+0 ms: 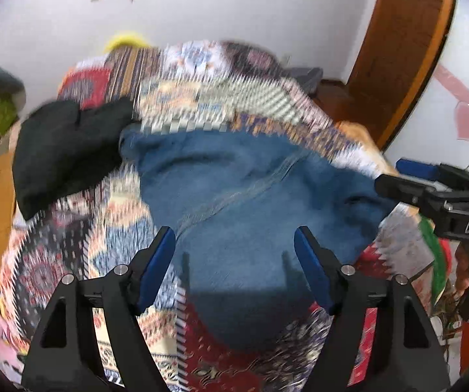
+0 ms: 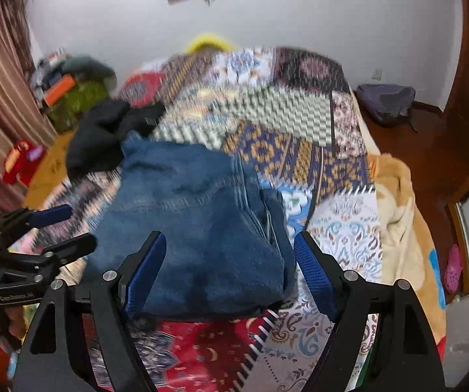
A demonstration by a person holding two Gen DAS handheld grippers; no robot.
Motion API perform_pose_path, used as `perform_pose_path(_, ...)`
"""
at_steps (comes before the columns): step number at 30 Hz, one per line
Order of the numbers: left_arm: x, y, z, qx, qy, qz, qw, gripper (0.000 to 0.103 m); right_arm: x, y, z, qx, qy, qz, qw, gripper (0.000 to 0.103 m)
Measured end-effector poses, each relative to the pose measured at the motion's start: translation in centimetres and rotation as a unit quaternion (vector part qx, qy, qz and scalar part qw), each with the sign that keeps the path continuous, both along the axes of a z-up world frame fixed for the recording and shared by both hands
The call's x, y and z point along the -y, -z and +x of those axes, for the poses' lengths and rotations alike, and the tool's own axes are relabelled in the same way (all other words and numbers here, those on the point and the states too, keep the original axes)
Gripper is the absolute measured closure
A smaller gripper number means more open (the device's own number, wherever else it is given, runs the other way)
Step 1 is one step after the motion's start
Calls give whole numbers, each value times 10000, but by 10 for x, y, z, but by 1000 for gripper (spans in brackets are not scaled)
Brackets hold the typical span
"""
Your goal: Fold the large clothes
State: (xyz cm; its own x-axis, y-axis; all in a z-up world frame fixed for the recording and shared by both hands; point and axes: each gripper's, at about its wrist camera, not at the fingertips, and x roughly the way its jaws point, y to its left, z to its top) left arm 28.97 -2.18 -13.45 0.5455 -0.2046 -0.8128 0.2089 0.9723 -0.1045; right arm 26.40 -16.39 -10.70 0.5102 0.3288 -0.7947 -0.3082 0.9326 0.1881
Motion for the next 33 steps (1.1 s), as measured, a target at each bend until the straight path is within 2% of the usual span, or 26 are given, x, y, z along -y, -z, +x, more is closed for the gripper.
perform_pose_path(3,-7,35,-4,-517,18,70,9986,28,8,26,5,-386,55,-280,9988,25)
perform_pose_path(4,-11,42,-7,-536,26,8,9986,27,14,34,5,-481,61,-354,9982,25)
perform_pose_path(7,-20,51,-17,-426,-36,-177,9989,21,37,45,2,-695,65,-41,9976,20)
perform_pose_path(12,-27,52,-28,-364,-176,-403,9984,21,62,54,3,-1114,276,313,9929,18)
perform_pose_path(17,-34,43,-25,-506,-279,-541,9969,21,53,39,3,-973,111,28,9952,18)
perform_pose_path(21,-40,28,-19,-278,-426,-156,9986,21,43,28,11,-780,-130,-83,9968,18)
perform_pose_path(24,-49,19,-7,-155,-570,-123,9982,21,39,25,24,-788,-192,105,9966,18)
perform_pose_path(29,-57,23,18,-294,-660,-291,9970,21,31,41,52,-1166,-316,490,9915,18)
perform_pose_path(32,-56,39,32,-629,-546,-595,9948,21,33,66,70,-1605,-210,650,9847,18)
perform_pose_path(33,-57,47,36,-771,-542,-741,9928,21,37,77,77,-1853,-156,853,9789,18)
